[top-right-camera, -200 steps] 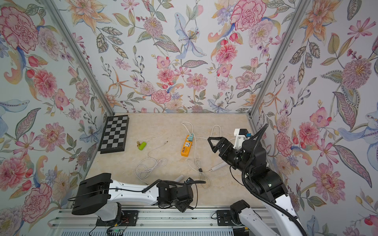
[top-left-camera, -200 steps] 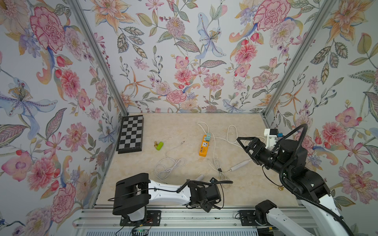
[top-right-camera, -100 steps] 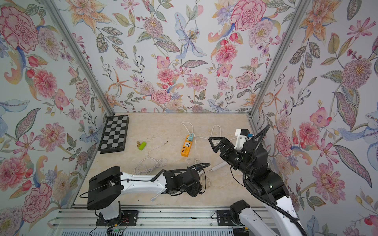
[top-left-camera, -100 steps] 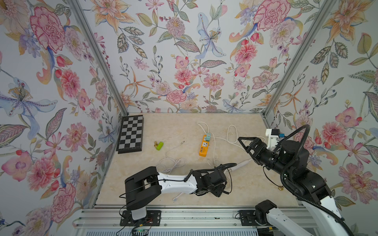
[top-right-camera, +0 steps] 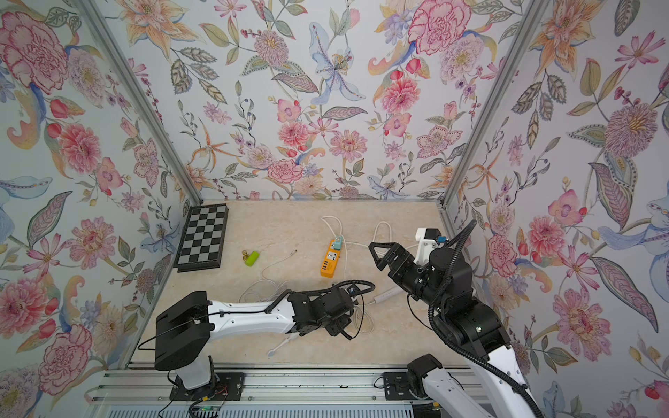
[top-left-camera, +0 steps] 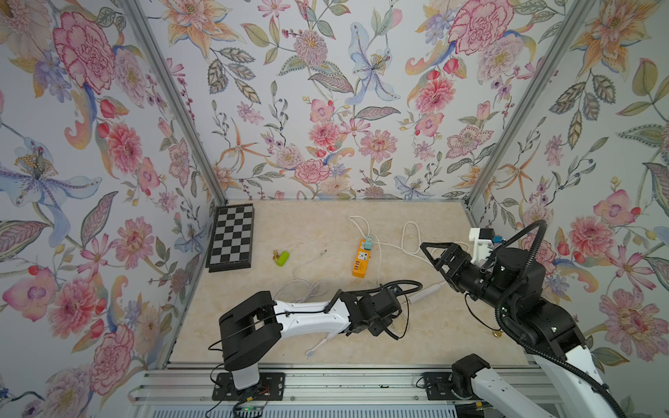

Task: Charge the electric toothbrush
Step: Pick up the plug from the center of the board.

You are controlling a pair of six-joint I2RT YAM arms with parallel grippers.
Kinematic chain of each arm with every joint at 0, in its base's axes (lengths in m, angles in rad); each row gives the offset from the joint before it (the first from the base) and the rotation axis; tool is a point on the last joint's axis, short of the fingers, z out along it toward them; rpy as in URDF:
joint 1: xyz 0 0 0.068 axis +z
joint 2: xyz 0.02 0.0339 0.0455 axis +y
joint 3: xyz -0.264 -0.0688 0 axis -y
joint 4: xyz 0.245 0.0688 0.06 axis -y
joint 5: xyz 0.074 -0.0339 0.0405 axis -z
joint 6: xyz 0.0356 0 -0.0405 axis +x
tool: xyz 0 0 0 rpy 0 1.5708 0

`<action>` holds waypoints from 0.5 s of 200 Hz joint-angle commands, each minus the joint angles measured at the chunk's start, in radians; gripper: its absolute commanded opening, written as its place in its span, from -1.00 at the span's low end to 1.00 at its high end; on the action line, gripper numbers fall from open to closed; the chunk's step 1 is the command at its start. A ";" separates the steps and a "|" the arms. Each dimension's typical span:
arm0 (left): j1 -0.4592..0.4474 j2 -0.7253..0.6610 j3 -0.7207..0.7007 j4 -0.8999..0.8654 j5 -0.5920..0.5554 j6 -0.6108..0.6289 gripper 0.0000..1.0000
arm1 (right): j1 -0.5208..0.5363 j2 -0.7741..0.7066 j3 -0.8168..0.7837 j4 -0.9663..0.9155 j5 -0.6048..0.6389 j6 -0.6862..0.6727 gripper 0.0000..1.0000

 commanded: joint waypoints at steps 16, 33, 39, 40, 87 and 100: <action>0.007 0.052 -0.021 -0.031 0.026 0.120 0.34 | 0.003 0.001 -0.011 0.022 0.000 0.003 0.99; 0.007 0.058 -0.027 -0.010 0.051 0.140 0.31 | 0.003 0.002 -0.018 0.025 0.005 0.004 0.99; 0.008 0.060 -0.029 -0.002 0.062 0.142 0.30 | 0.003 0.006 -0.017 0.025 0.005 0.006 0.99; 0.008 0.061 -0.030 -0.001 0.064 0.143 0.30 | 0.003 0.007 -0.017 0.026 0.005 0.006 0.99; 0.016 0.082 -0.052 0.020 0.105 0.162 0.13 | 0.006 0.002 -0.012 0.025 0.005 0.003 0.99; 0.016 0.082 -0.053 0.023 0.103 0.172 0.09 | 0.006 -0.003 -0.016 0.026 0.005 -0.005 0.99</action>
